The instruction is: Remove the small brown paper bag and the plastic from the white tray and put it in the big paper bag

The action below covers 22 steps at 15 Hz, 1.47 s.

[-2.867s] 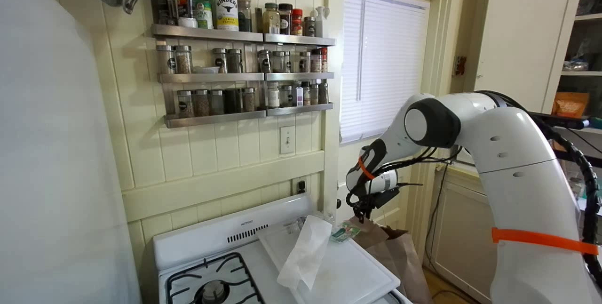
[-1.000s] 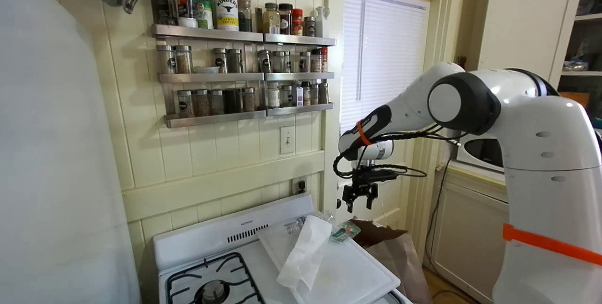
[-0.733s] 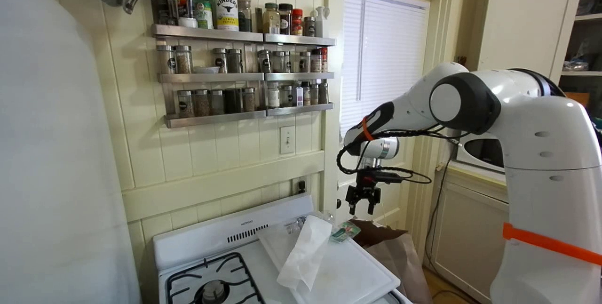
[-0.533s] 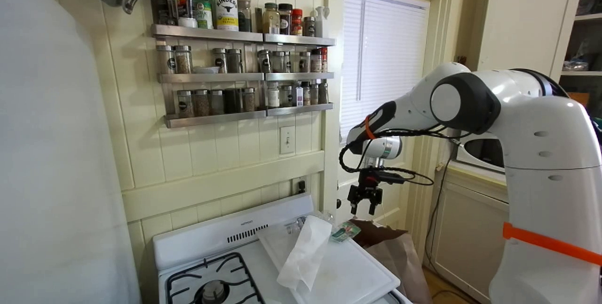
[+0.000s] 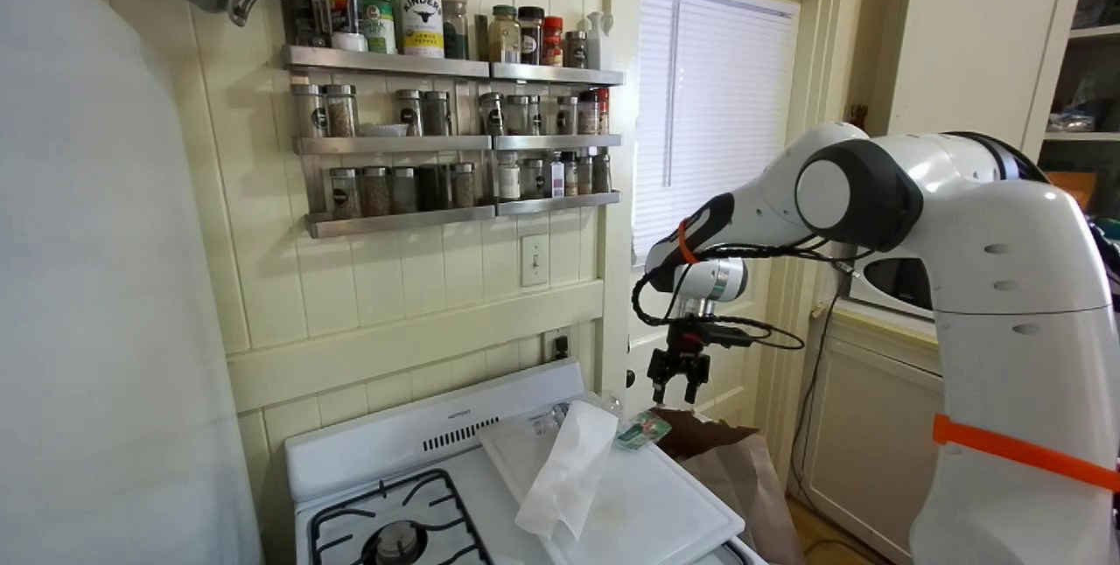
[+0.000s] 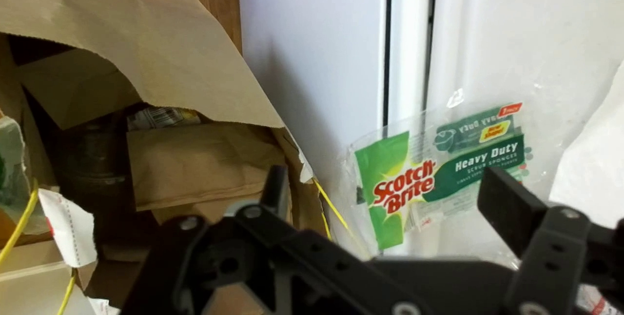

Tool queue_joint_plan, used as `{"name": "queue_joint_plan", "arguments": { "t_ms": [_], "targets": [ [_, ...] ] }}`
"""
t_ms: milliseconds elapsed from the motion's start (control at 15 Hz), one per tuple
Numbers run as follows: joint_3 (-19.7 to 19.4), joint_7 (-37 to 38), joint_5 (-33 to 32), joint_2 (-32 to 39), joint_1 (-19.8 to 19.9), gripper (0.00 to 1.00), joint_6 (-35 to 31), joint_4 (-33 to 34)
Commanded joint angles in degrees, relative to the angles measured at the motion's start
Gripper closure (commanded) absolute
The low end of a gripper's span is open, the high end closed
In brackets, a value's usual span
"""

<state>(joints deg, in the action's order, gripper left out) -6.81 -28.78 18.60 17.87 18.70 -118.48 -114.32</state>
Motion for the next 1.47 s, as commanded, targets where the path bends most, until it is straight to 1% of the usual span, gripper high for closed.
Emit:
{"name": "queue_joint_plan", "arguments": {
  "t_ms": [0, 267, 467, 800, 867, 1000, 1067, 1400],
  "targets": [
    [0.59, -4.05, 2.65, 2.44, 1.13, 0.0, -0.29, 0.67],
    [1.6, -8.7, 6.78, 3.94, 2.33, 0.0, -0.3, 0.82],
    [1.98, -11.14, 8.52, 4.73, 2.54, 0.0, -0.29, 0.73],
    [2.8, -15.21, 12.42, 5.76, 2.74, 0.0, -2.58, 0.31],
    [2.92, -15.71, 13.01, 5.93, 2.71, 0.07, -3.1, 0.26],
    [3.22, -16.6, 13.83, 6.36, 2.67, 0.32, -3.56, 0.34],
    [3.3, -16.88, 13.98, 6.53, 2.62, 0.42, -3.58, 0.4],
    [3.39, -17.35, 13.84, 6.98, 2.58, 0.81, -3.28, 0.9]
  ]
}}
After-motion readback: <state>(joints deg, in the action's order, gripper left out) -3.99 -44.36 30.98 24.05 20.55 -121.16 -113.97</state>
